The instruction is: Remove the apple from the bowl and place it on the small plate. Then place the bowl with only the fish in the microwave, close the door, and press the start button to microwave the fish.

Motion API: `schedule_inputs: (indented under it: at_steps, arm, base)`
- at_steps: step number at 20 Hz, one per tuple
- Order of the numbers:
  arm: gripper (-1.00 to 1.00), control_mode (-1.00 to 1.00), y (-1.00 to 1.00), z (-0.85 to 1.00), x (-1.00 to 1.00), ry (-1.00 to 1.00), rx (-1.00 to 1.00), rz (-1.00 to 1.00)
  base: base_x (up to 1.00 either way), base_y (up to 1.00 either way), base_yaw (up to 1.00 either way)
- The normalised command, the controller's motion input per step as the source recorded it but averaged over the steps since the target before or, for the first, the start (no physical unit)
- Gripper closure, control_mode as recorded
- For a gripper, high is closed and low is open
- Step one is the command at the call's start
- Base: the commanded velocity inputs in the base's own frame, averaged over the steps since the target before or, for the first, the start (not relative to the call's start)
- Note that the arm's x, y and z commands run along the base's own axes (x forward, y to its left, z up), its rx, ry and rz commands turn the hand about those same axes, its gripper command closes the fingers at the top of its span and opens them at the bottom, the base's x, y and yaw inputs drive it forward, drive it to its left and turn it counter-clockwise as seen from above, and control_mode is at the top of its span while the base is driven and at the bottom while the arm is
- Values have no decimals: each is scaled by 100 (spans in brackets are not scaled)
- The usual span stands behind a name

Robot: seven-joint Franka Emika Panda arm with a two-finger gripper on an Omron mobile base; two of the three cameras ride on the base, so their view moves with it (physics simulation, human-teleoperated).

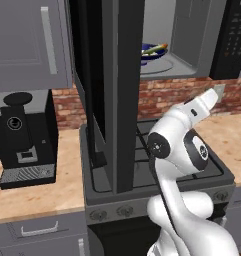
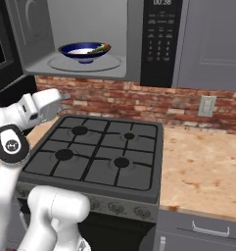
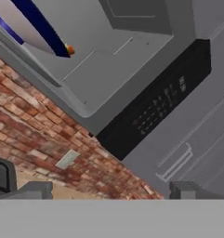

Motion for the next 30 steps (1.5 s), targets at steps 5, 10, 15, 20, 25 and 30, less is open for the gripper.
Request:
schedule_inputs:
  at_steps: [5,10,15,20,25,30]
  arm:
    - [-100,-100,5,-37,-12,-2,-20,0]
    - [-100,-100,-7,-31,4,-2,-13,1]
    - [-100,-100,7,-24,-1,-6,-12,0]
    - [-100,-100,35,-54,0,-12,-15,0]
    - [-100,-100,46,-41,-11,-7,-17,0]
    - [-100,-100,58,-11,-48,-1,-18,-6]
  base:
    - [0,0,0]
    - [0,0,0]
    - [0,0,0]
    - [0,0,0]
    - [0,0,0]
    - [0,0,0]
